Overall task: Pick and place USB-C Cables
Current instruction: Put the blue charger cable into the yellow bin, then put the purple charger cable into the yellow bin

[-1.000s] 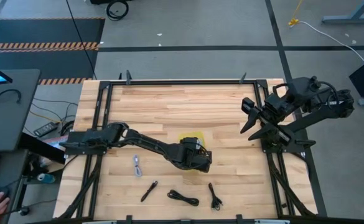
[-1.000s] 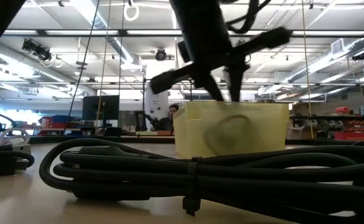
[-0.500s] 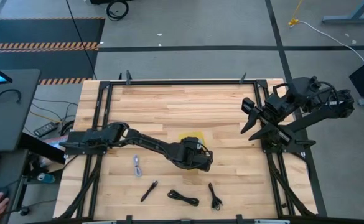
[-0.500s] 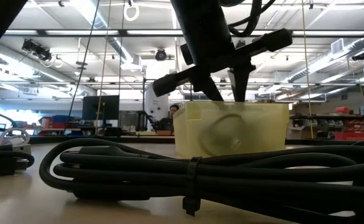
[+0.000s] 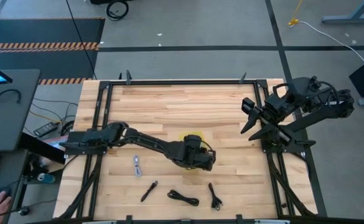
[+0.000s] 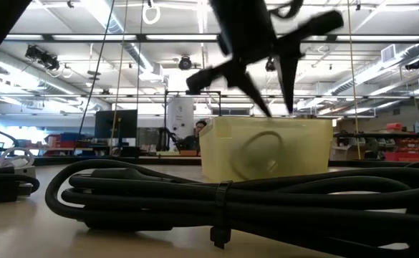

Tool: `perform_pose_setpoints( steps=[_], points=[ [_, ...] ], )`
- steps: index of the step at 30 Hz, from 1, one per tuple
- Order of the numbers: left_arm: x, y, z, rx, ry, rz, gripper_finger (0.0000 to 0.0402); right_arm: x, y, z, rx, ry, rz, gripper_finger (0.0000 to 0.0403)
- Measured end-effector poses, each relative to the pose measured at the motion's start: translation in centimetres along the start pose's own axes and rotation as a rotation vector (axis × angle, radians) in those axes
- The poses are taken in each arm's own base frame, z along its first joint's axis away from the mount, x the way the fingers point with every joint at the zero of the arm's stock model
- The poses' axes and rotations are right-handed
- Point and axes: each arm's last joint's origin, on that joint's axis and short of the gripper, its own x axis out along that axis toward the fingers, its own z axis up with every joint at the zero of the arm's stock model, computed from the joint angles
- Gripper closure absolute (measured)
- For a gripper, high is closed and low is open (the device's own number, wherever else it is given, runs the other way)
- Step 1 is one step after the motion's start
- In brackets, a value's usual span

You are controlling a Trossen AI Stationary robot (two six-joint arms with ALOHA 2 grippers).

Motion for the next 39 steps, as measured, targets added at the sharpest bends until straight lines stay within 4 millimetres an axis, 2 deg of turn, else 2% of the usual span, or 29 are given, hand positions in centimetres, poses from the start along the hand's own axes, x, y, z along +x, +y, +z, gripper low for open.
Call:
perform_pose_setpoints(
  steps=[4,8,10,13,16,19,26,31,35,39],
  points=[
    [-2.3,-1.0,1.8,0.079,-0.063,0.016,0.0291,0.0,0.0,0.0,0.0,0.0,0.0,0.0261],
    [-5.4,-1.6,3.7,0.142,-0.101,0.057,0.0292,0.0,0.0,0.0,0.0,0.0,0.0,0.0261],
    [-7.1,-1.4,4.5,0.172,-0.102,0.098,0.0292,0.0,0.0,0.0,0.0,0.0,0.0,0.0261],
    [-8.9,0.0,4.5,0.16,-0.092,0.182,0.0292,0.0,0.0,0.0,0.0,0.0,0.0,0.0261],
    [-10.4,1.4,3.3,0.11,-0.019,0.295,0.0292,-0.1,0.0,0.0,0.0,-0.001,0.0,0.0261],
    [-10.7,1.8,0.9,0.101,0.04,0.297,0.0292,-0.2,0.1,0.1,-0.002,-0.004,0.001,0.0261],
    [-10.9,4.1,-4.8,-0.074,0.14,0.43,0.0292,-0.2,0.1,0.1,-0.008,-0.007,0.001,0.0261],
    [-11.7,5.5,-7.8,-0.144,0.174,0.498,0.0292,-0.2,0.1,0.1,-0.011,-0.008,0.001,0.0261],
    [-12.8,5.9,-7.6,-0.142,0.177,0.485,0.0292,-0.2,0.1,0.1,-0.011,-0.008,0.001,0.0261],
    [-14.3,6.5,-4.6,-0.065,0.169,0.433,0.0292,-0.2,0.1,0.1,-0.011,-0.007,0.001,0.0261]
  ],
)
